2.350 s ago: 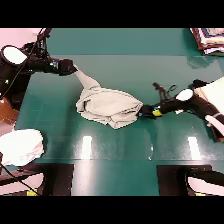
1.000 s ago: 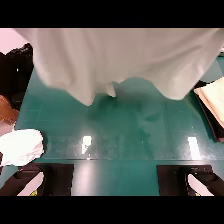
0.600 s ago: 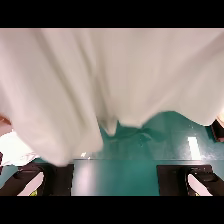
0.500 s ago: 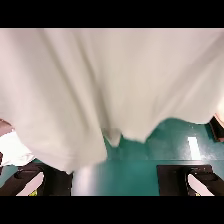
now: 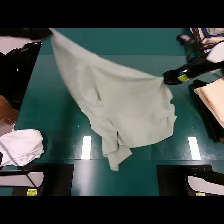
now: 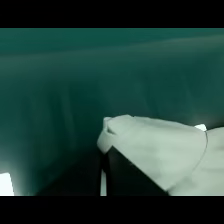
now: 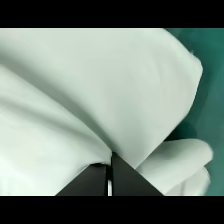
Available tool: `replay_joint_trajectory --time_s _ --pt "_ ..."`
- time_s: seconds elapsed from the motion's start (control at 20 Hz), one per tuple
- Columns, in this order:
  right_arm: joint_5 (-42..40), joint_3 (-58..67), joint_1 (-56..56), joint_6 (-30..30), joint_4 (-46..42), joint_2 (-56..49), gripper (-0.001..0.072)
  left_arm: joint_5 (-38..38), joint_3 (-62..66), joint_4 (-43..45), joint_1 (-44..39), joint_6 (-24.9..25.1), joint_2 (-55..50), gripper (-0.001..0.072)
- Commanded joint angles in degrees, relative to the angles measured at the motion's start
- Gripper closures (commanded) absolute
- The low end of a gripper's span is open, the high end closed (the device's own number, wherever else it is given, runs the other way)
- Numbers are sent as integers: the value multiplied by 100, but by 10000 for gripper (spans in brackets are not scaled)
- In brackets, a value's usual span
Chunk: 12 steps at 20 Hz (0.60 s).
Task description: Fold the shirts.
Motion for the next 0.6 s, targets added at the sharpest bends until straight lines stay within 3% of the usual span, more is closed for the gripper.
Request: replay_joint_trajectory --time_s 0.0,0.2,0.35,0.45,0.5,0.55 --pt "-951 -160 63 66 68 -866 695 111 -83 37 -4 -28 -999 684" --pt "-1115 551 66 157 144 -1582 694 1088 -83 17 -4 -31 -1257 683" --pt "-1117 944 63 155 564 -1945 694 1064 -90 7 -4 -103 -1384 668" --pt "-1110 1091 66 157 669 -2068 692 907 -90 9 -2 -120 -1447 184" --pt "-1075 1143 63 155 671 -2085 687 841 -90 15 -2 -118 -1460 165" --pt "-1060 1174 61 155 669 -2081 586 813 -87 20 -2 -118 -1458 165"
